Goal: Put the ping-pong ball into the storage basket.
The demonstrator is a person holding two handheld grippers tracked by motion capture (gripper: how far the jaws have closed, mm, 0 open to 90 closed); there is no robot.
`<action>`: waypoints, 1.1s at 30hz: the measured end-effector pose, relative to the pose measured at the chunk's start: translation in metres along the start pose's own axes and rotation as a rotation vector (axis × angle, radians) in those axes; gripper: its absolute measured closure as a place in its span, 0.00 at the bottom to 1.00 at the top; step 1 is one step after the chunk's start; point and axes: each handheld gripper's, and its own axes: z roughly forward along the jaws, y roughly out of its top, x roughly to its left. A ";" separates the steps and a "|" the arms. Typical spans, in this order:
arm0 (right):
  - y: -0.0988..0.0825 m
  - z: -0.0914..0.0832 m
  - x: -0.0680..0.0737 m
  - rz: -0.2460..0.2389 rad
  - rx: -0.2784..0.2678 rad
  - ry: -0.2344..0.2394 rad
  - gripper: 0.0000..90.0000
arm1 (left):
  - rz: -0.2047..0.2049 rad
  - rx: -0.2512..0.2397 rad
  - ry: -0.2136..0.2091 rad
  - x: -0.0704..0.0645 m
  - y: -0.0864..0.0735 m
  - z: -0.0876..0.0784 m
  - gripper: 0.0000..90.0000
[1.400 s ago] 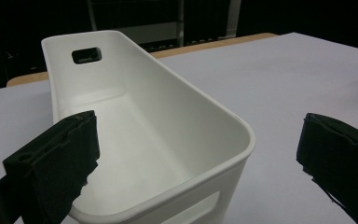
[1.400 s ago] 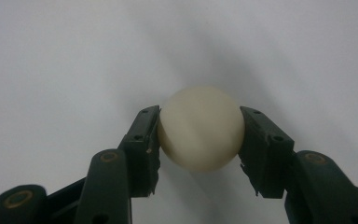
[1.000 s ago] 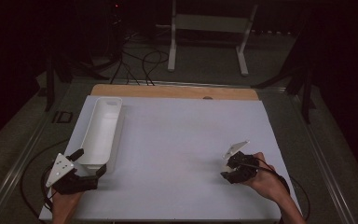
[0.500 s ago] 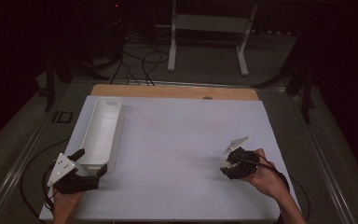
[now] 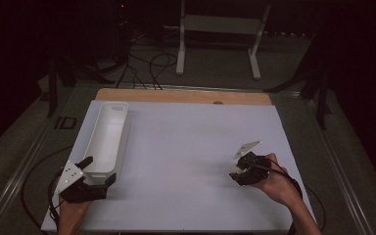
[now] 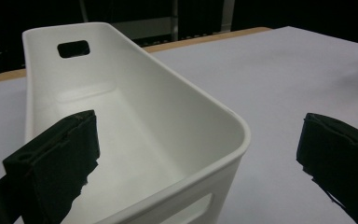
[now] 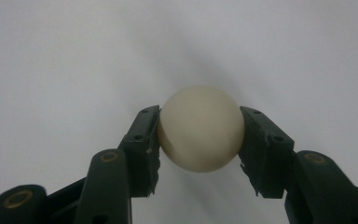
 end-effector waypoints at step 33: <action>0.030 -0.010 0.006 -0.025 -0.059 -0.010 0.56 | -0.045 -0.033 -0.042 0.002 -0.003 0.001 0.00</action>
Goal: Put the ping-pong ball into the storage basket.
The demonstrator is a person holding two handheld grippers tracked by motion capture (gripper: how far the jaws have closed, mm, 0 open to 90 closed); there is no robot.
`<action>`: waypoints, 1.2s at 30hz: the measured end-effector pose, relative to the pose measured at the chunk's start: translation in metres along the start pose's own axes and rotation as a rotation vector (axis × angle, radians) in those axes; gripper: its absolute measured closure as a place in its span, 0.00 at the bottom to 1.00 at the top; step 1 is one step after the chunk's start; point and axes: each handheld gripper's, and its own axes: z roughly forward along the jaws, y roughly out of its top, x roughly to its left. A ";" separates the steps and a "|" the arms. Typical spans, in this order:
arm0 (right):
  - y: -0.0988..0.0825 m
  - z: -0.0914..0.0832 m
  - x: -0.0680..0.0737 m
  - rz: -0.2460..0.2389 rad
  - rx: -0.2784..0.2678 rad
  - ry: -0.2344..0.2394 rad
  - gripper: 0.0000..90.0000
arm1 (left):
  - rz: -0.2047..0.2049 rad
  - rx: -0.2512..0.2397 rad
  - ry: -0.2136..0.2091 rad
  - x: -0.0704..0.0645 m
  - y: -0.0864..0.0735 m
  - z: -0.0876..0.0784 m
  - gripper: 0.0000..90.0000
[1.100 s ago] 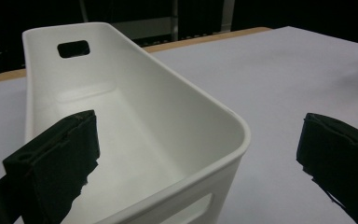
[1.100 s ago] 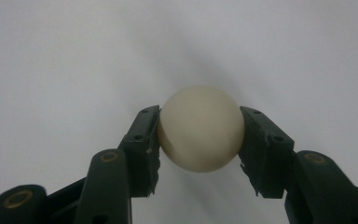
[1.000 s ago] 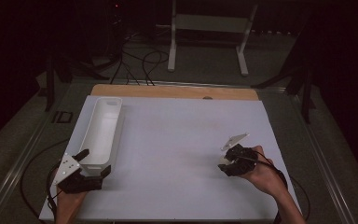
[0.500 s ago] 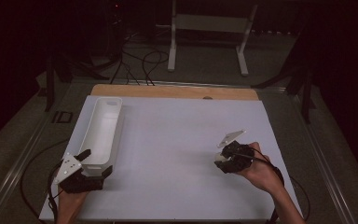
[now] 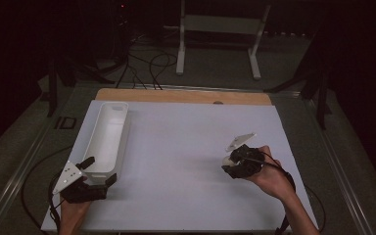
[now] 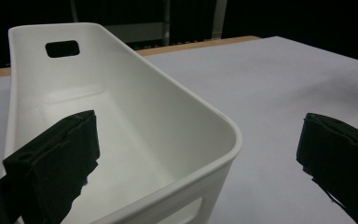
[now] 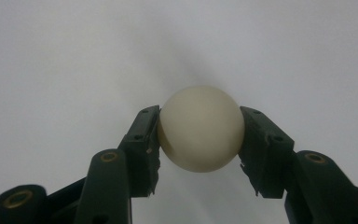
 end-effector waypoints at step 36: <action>0.032 -0.005 0.007 -0.035 -0.052 0.005 0.56 | 0.039 0.015 -0.007 -0.005 -0.001 0.001 0.00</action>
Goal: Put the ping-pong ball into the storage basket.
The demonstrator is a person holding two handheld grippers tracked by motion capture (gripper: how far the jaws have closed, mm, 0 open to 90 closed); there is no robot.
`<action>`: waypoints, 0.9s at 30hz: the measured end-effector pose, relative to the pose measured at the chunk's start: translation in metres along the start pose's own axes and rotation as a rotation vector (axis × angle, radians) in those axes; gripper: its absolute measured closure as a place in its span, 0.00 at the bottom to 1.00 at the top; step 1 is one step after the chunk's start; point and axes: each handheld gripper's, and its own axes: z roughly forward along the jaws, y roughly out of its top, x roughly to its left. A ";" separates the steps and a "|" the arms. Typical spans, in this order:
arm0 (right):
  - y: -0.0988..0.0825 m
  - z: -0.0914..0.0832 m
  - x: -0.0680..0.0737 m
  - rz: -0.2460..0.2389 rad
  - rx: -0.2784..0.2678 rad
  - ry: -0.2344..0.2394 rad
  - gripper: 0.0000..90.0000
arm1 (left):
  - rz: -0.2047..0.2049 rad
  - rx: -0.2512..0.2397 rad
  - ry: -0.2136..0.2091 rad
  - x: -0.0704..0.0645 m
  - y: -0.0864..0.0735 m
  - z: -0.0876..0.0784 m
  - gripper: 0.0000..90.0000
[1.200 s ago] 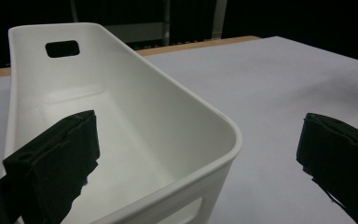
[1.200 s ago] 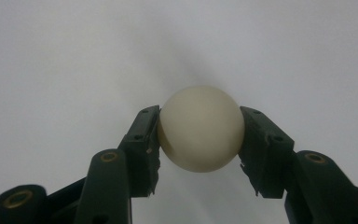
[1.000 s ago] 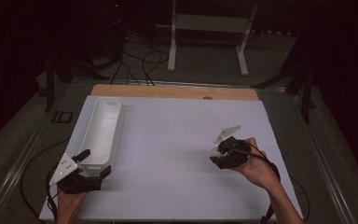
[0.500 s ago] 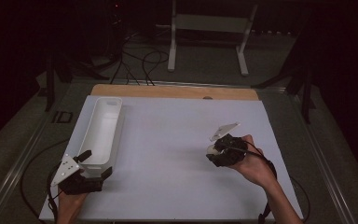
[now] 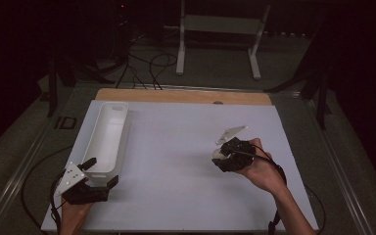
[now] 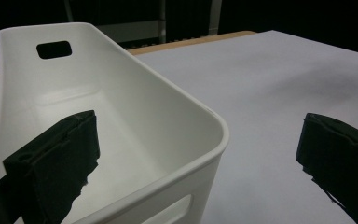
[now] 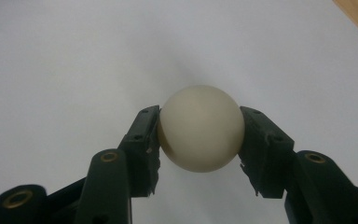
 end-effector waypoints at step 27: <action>0.021 0.003 0.003 -0.019 -0.019 0.008 0.56 | -0.008 -0.002 0.007 0.001 0.000 -0.001 0.00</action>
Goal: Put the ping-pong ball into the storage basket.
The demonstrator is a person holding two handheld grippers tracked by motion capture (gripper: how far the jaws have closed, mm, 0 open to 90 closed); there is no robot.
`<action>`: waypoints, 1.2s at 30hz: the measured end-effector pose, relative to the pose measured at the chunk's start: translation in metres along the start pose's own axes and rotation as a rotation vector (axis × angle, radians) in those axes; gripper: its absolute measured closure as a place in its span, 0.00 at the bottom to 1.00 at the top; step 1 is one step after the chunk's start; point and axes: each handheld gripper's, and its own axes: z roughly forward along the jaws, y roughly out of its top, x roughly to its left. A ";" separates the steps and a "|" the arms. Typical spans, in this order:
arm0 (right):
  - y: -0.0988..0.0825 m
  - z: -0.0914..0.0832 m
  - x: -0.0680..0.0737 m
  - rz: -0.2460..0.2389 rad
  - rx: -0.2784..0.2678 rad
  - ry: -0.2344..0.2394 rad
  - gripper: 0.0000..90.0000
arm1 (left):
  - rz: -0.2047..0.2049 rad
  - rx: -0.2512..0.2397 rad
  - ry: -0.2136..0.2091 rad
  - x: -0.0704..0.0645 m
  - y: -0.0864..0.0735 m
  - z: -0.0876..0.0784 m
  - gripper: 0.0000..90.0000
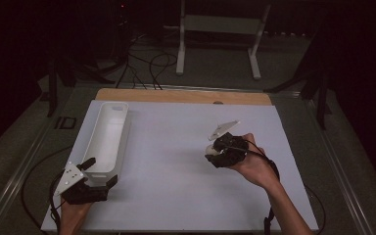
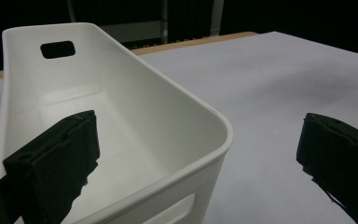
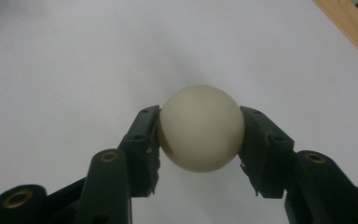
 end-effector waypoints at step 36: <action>0.029 0.011 0.003 -0.029 -0.014 0.020 0.56 | 0.000 0.003 -0.002 0.001 0.000 -0.001 0.00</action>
